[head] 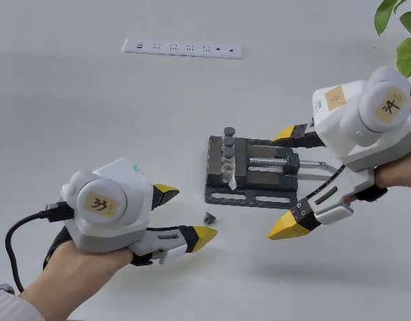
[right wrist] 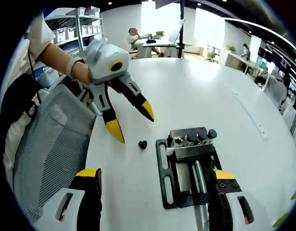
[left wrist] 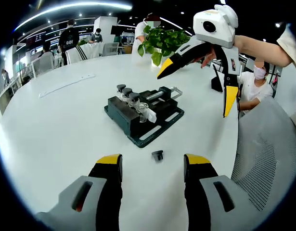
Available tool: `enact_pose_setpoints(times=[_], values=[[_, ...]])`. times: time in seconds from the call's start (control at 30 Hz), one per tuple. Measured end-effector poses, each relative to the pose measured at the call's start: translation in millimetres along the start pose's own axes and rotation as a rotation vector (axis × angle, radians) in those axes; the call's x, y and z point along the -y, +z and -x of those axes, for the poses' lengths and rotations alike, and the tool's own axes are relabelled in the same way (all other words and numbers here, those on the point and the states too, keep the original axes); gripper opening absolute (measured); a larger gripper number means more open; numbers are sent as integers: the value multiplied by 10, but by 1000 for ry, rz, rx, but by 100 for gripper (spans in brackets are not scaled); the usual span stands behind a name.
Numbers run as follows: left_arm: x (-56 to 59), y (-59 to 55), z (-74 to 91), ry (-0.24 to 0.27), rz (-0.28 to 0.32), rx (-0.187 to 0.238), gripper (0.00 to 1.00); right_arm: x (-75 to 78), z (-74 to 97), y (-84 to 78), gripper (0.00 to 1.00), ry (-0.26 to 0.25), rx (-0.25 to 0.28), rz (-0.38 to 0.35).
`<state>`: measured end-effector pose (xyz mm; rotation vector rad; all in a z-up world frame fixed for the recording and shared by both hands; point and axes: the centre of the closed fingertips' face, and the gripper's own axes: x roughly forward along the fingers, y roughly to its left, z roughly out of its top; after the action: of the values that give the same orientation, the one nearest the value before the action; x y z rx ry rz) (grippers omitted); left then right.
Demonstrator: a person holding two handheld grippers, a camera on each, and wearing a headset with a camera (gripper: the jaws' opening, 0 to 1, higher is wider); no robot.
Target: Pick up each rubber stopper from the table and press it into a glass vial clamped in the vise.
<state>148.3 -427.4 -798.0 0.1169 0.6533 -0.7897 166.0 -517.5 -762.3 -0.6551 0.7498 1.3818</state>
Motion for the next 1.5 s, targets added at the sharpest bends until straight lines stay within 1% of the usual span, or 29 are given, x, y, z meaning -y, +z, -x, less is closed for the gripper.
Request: enact_pose_setpoints(times=[0.03, 0.1, 0.13, 0.17, 0.27, 0.37, 0.47, 0.53, 0.57, 0.67, 0.83, 0.97, 1.2, 1.43, 1.5], values=[[22, 0, -13, -2, -5, -9, 46, -21, 6, -9, 92, -3, 4, -7], [6, -17, -24, -2, -13, -29, 42, -53, 19, -22, 91, -3, 12, -11], [44, -12, -44, -6, -13, -34, 40, -64, 27, -30, 91, -8, 19, -15], [58, -12, -54, -6, -15, -40, 37, -68, 29, -36, 91, -9, 21, -20], [50, -47, -91, -11, -18, -77, 30, -104, 48, -66, 91, -15, 32, -33], [66, -51, -130, -10, -16, -94, 26, -143, 73, -104, 90, -21, 46, -47], [71, -61, -168, -7, -2, -109, 21, -203, 96, -145, 90, -23, 51, -58], [65, -83, -187, -6, 3, -122, 20, -219, 115, -169, 91, -28, 58, -69], [65, -92, -193, -5, 4, -127, 19, -232, 128, -175, 91, -28, 70, -79], [75, -104, -202, -2, -8, -141, 19, -250, 159, -217, 92, -35, 78, -96], [65, -123, -216, 13, 5, -155, 15, -249, 204, -296, 94, -54, 89, -130], [65, -143, -227, 10, -6, -172, 14, -239, 224, -357, 95, -66, 100, -154], [90, -146, -243, 12, -1, -177, 12, -254, 216, -419, 94, -66, 100, -165], [51, -122, -260, 17, 13, -172, 8, -258, 217, -453, 92, -64, 98, -168], [48, -125, -261, 17, 14, -177, 7, -265, 217, -448, 92, -63, 99, -169]])
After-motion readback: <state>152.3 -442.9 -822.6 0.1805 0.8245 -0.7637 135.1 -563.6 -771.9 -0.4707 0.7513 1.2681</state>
